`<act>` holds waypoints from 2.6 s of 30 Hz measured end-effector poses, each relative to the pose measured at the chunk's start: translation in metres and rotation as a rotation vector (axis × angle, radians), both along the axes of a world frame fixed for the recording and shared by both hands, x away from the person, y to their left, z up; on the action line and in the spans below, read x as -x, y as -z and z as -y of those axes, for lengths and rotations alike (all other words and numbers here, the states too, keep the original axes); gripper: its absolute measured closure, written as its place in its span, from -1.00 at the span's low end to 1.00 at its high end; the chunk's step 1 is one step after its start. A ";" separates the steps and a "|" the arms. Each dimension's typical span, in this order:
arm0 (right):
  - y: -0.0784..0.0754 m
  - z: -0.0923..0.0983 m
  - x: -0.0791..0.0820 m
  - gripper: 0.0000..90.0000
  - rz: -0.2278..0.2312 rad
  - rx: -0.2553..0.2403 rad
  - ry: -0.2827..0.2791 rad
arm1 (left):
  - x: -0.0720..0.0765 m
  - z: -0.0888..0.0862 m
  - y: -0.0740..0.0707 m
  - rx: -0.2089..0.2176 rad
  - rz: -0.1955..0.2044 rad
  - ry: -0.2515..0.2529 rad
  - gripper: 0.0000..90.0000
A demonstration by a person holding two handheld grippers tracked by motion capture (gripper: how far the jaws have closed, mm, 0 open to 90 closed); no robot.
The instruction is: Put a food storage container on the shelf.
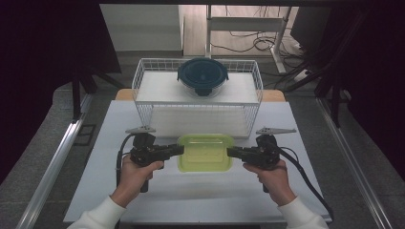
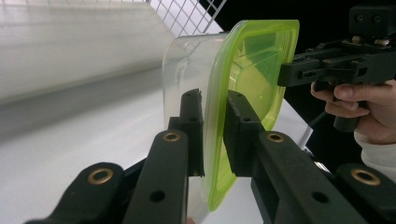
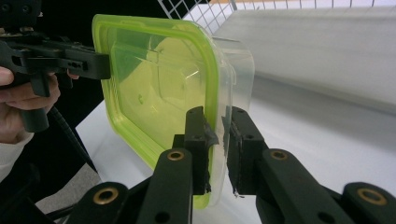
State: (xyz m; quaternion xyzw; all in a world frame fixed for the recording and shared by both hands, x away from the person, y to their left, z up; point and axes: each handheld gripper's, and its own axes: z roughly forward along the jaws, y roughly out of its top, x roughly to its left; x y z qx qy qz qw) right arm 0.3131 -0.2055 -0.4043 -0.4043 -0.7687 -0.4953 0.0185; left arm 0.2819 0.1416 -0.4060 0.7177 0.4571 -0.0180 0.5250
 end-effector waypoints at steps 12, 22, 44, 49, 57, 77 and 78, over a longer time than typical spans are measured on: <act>-0.031 -0.003 -0.012 0.74 0.056 0.000 0.005 | -0.016 -0.003 -0.034 -0.002 0.057 0.001 0.76; -0.069 -0.003 -0.028 0.74 0.113 -0.013 0.012 | -0.032 -0.004 -0.068 0.016 0.106 0.004 0.76; -0.166 -0.016 -0.096 0.75 0.177 -0.032 0.009 | -0.105 -0.021 -0.153 0.055 0.154 0.007 0.77; -0.177 -0.017 -0.118 0.75 0.156 -0.052 0.015 | -0.131 -0.023 -0.166 0.063 0.129 0.010 0.77; -0.182 -0.020 -0.146 0.75 0.112 -0.054 0.046 | -0.159 -0.024 -0.168 0.063 0.078 -0.013 0.78; -0.163 -0.030 -0.197 0.70 -0.101 -0.100 0.128 | -0.205 -0.033 -0.145 0.145 -0.083 -0.071 0.74; -0.162 -0.031 -0.199 0.69 -0.108 -0.099 0.132 | -0.207 -0.033 -0.144 0.151 -0.087 -0.078 0.73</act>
